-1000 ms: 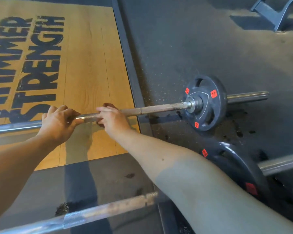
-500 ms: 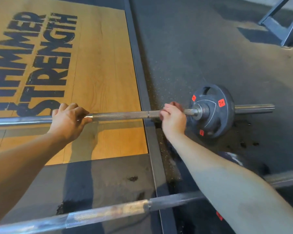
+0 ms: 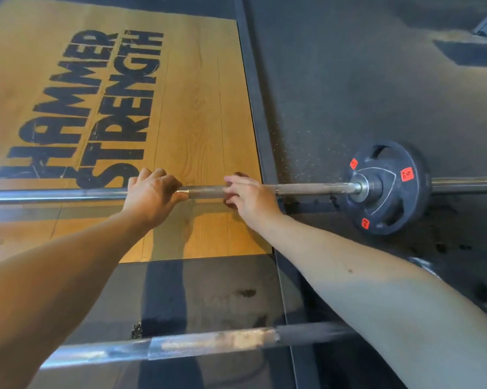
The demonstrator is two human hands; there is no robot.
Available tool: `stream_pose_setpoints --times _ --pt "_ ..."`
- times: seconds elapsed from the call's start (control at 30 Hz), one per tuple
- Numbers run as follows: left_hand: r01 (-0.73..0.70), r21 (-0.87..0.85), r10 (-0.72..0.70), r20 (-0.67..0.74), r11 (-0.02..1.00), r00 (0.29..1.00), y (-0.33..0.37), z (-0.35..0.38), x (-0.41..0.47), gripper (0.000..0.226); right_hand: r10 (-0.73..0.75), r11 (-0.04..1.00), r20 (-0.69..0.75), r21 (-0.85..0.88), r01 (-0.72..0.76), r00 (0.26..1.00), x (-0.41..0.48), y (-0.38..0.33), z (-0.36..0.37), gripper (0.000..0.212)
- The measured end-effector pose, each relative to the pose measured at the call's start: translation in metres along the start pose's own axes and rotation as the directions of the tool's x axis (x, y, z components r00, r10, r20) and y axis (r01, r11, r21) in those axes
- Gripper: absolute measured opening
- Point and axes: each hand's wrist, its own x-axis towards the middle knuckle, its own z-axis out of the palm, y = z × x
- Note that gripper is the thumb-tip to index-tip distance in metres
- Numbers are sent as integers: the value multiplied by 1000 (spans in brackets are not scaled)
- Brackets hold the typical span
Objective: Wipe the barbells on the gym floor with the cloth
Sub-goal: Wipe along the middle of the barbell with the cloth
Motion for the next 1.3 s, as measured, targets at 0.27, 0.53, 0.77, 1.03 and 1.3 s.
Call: stream_pose_setpoints --times 0.27,0.53,0.77,1.03,1.3 --pt "-62 50 60 48 997 997 -6 2 1 45 199 883 -14 -431 -186 980 -25 60 -68 52" --pt "-39 18 38 77 999 996 1 9 3 48 143 783 -44 -606 -140 989 0 60 -53 35" --pt "107 -15 -93 379 994 921 5 -10 28 49 352 783 243 -606 -142 904 29 43 -83 46" --pt "226 -153 -53 707 962 705 2 -26 51 57 497 832 520 -511 -213 695 50 33 -107 49" --pt "162 -167 -124 215 973 969 2 -6 10 40 357 851 179 -467 -240 917 6 41 -85 44"
